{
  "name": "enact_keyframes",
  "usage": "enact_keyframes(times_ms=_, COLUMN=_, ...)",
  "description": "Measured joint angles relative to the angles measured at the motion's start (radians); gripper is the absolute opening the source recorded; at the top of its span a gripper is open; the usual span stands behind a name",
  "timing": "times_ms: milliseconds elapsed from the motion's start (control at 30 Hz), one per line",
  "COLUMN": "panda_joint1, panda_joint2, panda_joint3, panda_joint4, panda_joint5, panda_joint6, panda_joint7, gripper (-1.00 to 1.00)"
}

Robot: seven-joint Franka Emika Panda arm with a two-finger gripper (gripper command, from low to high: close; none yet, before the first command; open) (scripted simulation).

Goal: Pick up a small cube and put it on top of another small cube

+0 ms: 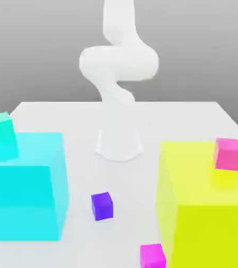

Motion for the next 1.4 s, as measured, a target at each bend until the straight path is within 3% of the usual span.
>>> enact_keyframes(times_ms=600, panda_joint1=-0.219, panda_joint2=0.518, panda_joint3=0.146, panda_joint4=-0.454, panda_joint5=0.079, panda_joint6=0.413, panda_joint7=0.730, gripper=0.00)
enact_keyframes(times_ms=767, panda_joint1=-0.267, panda_joint2=0.663, panda_joint3=0.162, panda_joint4=-0.570, panda_joint5=0.027, panda_joint6=0.530, panda_joint7=0.969, gripper=0.00)
enact_keyframes(times_ms=1033, panda_joint1=-0.160, panda_joint2=0.949, panda_joint3=0.008, panda_joint4=-0.539, panda_joint5=-0.134, panda_joint6=0.763, panda_joint7=1.113, gripper=0.00)
enact_keyframes(times_ms=1067, panda_joint1=-0.149, panda_joint2=0.971, panda_joint3=-0.003, panda_joint4=-0.535, panda_joint5=-0.136, panda_joint6=0.782, panda_joint7=1.115, gripper=-1.00)
enact_keyframes(times_ms=1267, panda_joint1=-0.141, panda_joint2=0.983, panda_joint3=-0.010, panda_joint4=-0.533, panda_joint5=-0.137, panda_joint6=0.793, panda_joint7=1.116, gripper=-1.00)
enact_keyframes(times_ms=1400, panda_joint1=-0.182, panda_joint2=0.883, panda_joint3=0.038, panda_joint4=-0.551, panda_joint5=-0.102, panda_joint6=0.711, panda_joint7=1.089, gripper=-1.00)
